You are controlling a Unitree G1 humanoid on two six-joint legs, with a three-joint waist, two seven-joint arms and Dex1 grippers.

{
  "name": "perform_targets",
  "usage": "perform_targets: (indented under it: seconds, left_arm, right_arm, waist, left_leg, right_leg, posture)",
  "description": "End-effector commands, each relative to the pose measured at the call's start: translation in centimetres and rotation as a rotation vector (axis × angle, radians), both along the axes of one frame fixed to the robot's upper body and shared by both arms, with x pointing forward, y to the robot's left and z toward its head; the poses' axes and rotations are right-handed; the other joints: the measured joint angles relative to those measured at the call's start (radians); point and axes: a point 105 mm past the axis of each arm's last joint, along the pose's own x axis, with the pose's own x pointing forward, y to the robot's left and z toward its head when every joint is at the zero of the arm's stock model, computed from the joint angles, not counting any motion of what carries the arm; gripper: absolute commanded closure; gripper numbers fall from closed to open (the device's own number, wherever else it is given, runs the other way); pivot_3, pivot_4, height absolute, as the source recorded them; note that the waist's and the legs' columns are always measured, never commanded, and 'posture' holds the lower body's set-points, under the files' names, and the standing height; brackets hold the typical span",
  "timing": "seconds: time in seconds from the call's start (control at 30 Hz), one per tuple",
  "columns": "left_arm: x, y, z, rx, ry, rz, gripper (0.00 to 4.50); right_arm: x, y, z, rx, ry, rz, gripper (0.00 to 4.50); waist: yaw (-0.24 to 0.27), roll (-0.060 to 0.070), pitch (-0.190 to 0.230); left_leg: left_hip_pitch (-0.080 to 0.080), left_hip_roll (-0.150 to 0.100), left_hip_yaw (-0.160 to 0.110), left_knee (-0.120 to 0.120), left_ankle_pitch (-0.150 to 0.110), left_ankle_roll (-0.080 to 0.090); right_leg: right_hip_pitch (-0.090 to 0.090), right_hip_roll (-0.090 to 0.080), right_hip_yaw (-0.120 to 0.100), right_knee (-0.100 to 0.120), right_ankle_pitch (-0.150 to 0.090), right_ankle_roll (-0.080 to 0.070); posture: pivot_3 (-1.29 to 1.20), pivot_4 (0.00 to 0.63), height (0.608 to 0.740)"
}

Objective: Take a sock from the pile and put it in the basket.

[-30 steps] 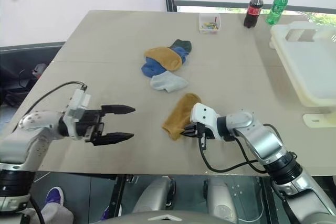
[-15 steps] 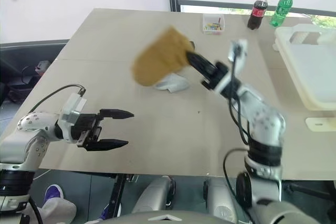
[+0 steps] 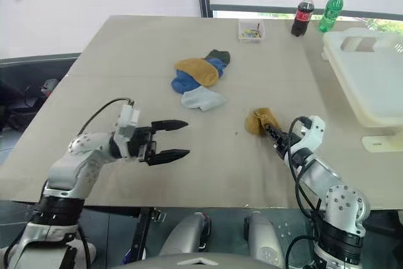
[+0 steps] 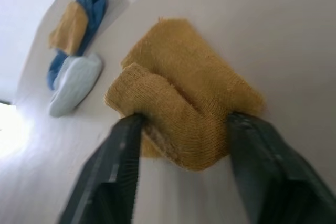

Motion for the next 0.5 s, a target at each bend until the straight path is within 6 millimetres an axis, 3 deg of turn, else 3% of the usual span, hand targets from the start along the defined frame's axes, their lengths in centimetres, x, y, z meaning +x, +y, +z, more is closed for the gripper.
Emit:
perform_targets:
  seconds: [0.03, 0.2, 0.37, 0.5]
  left_arm:
    - [0.3, -1.7, 0.1, -0.013, -0.04, -0.021, 0.0]
    - [0.6, -2.2, 0.0, -0.016, -0.038, -0.037, 0.0]
    - [0.9, -2.3, 0.0, -0.017, -0.038, -0.028, 0.0]
    - [1.2, -2.9, -0.6, -0.005, -0.041, -0.007, 0.0]
  right_arm:
    - [-0.3, -3.9, 0.6, -0.081, -0.02, -0.154, 1.31]
    - [-0.1, -3.8, 3.1, -0.127, -0.125, -0.148, 1.31]
    - [-0.5, -1.9, 5.3, -0.512, -0.265, 0.061, 1.31]
    - [-0.4, 0.5, 5.4, -0.685, -0.344, 0.256, 1.31]
  waist:
    - [0.001, 0.0, 0.0]
    - [-0.012, 0.002, 0.0]
    - [-0.023, 0.003, 0.001]
    - [-0.025, 0.003, 0.001]
  left_leg:
    - [0.0, 0.0, 0.0, 0.0, 0.0, 0.0]
    - [-0.001, 0.002, 0.002, -0.003, 0.0, 0.0]
    - [-0.004, 0.002, 0.003, -0.003, 0.0, 0.0]
    - [-0.004, 0.002, 0.003, -0.002, 0.0, 0.0]
  right_leg:
    - [0.0, 0.0, 0.0, 0.0, 0.0, 0.0]
    - [-0.003, 0.002, 0.002, 0.0, 0.0, 0.0]
    - [-0.006, 0.002, 0.003, 0.0, 0.0, 0.0]
    - [-0.005, 0.003, 0.003, 0.0, 0.0, 0.0]
  posture:
    - [0.0, 0.15, 0.74]
    - [0.0, 0.15, 0.74]
    - [0.0, 0.15, 0.74]
    - [0.0, 0.15, 0.74]
